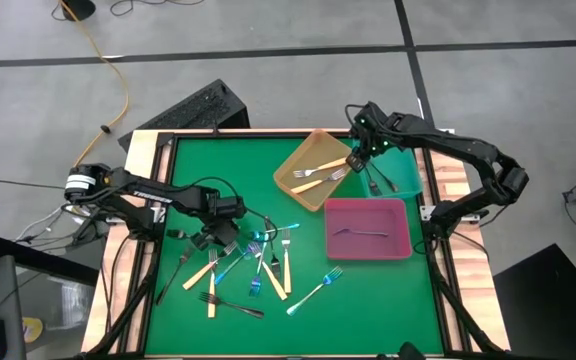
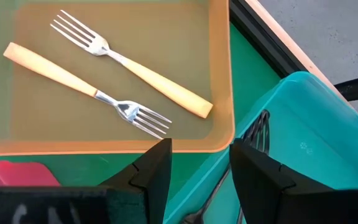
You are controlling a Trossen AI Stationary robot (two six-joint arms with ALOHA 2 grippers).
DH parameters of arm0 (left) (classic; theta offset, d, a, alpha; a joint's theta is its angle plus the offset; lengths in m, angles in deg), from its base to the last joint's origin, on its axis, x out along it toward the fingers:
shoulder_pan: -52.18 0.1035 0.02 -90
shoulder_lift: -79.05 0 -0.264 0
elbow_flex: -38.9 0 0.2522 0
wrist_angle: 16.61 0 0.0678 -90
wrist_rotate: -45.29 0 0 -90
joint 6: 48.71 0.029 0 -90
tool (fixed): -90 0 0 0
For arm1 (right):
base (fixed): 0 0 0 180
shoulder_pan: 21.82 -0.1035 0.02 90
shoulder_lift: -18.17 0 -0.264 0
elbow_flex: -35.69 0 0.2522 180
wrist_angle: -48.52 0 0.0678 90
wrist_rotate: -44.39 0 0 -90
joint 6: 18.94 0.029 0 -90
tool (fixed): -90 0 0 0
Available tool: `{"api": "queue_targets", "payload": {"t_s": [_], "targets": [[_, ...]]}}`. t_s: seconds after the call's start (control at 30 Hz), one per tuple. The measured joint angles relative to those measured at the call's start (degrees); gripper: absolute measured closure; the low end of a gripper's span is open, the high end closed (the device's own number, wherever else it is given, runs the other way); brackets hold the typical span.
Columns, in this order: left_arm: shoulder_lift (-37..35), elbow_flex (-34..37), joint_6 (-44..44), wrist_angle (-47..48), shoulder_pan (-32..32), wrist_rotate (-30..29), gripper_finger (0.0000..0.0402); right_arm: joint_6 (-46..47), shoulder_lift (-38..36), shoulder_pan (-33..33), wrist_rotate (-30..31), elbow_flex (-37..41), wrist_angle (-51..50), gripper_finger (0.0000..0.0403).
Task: Sort silverware by color (type)
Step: Put the blue fork into the pink bin
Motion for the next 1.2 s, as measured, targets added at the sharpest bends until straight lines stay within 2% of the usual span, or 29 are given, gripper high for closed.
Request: {"api": "queue_targets", "payload": {"t_s": [0.17,0.4,0.67,1.03,1.2], "targets": [[0.0,-0.4,-4.7,0.5,0.0,-0.3,0.0399,0.0,0.0,-0.9,0.0,0.0,0.0,0.0221],[0.2,-5.6,-12.9,3.8,0.1,-1.6,0.04,0.0,0.0,-2.1,0.0,0.0,0.0,0.0221],[0.0,-10.1,-14.3,9.6,0.1,-2.8,0.0401,0.0,0.0,-2.1,0.0,0.0,0.0,0.0221],[-0.1,-13.1,-16.9,11.2,0.0,-18.0,0.0401,0.0,0.0,-2.1,0.0,0.0,2.9,0.0221],[-0.3,-14.8,-21.4,9.6,0.2,-23.9,0.0401,0.8,0.0,-2.3,0.0,0.0,5.6,0.0221]]}}
